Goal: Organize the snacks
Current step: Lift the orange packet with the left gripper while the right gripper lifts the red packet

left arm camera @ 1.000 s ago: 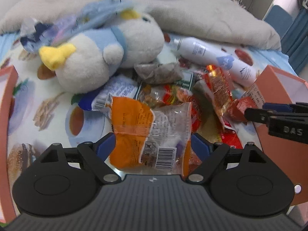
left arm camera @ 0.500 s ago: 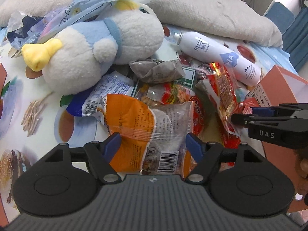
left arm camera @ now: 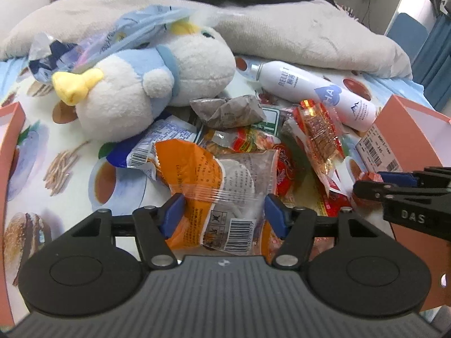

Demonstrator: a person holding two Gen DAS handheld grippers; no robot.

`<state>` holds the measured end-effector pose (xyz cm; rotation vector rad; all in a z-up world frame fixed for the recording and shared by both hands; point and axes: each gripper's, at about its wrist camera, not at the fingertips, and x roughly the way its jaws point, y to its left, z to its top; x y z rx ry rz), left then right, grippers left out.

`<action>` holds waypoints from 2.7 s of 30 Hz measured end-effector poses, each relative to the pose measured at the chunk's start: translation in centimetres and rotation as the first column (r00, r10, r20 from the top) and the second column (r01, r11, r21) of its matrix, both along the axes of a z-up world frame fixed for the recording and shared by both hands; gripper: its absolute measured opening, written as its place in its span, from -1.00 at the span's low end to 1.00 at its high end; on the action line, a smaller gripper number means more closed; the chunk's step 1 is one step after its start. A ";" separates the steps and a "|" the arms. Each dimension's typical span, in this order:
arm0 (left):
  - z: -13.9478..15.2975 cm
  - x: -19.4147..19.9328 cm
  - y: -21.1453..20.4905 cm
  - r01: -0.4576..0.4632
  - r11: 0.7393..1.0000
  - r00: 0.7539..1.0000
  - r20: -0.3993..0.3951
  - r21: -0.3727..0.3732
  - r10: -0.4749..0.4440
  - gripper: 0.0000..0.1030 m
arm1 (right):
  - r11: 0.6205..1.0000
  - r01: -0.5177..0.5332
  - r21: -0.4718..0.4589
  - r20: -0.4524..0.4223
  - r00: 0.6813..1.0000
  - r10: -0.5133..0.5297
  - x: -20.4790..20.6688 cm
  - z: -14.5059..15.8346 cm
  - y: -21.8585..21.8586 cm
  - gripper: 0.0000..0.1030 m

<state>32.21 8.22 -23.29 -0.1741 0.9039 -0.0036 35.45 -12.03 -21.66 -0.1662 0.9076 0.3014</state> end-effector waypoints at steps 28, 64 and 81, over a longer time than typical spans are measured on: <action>9.7 -15.3 -5.0 -0.080 0.994 0.981 0.169 -0.074 0.091 0.32 | 0.974 0.005 0.225 0.113 0.993 -0.031 -14.0 8.6 -3.6 -0.31; -0.9 -15.2 -3.7 -0.139 0.973 0.979 -0.171 -0.187 0.107 0.47 | 0.968 0.007 0.251 0.033 0.999 -0.015 -17.5 6.0 -5.7 -0.31; -1.8 -13.6 -6.2 -0.098 0.985 0.984 -0.159 -0.143 0.075 0.18 | 0.973 0.013 0.231 0.009 1.000 -0.016 -17.6 5.0 -5.9 -0.31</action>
